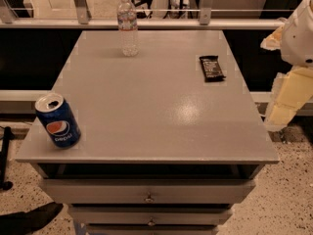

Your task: Move water bottle near rxbar chocolate

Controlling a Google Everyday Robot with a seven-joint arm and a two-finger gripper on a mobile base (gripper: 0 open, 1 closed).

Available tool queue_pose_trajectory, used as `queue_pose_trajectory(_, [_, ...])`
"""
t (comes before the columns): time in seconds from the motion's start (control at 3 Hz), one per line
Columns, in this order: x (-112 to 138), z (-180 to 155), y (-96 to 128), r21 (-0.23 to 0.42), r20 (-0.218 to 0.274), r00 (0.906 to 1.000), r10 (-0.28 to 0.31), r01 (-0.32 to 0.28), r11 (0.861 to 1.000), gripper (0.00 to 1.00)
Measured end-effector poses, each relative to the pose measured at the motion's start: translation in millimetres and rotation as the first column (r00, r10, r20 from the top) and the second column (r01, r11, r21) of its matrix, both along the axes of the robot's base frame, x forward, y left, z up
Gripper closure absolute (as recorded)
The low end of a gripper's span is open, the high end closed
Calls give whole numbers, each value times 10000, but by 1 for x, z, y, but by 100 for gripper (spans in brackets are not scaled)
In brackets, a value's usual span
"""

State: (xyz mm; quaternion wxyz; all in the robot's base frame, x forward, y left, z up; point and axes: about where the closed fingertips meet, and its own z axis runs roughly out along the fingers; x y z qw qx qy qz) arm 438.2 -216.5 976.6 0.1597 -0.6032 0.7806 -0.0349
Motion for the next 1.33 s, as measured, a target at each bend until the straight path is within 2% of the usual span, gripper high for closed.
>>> queue_pose_trajectory(0.33, [3,-1,2,97,29,10000,21,-21,10000,0])
queue_pose_trajectory(0.67, [27,-12,23,937,234,9995,203,-224,9953,0])
queue_pose_trajectory(1.0, [72,-24,67,2095,589,9973,442,-556,9762,0])
queue_pose_trajectory(1.33, [119,-26,113,3286,1189,9920,415,-788,9412,0])
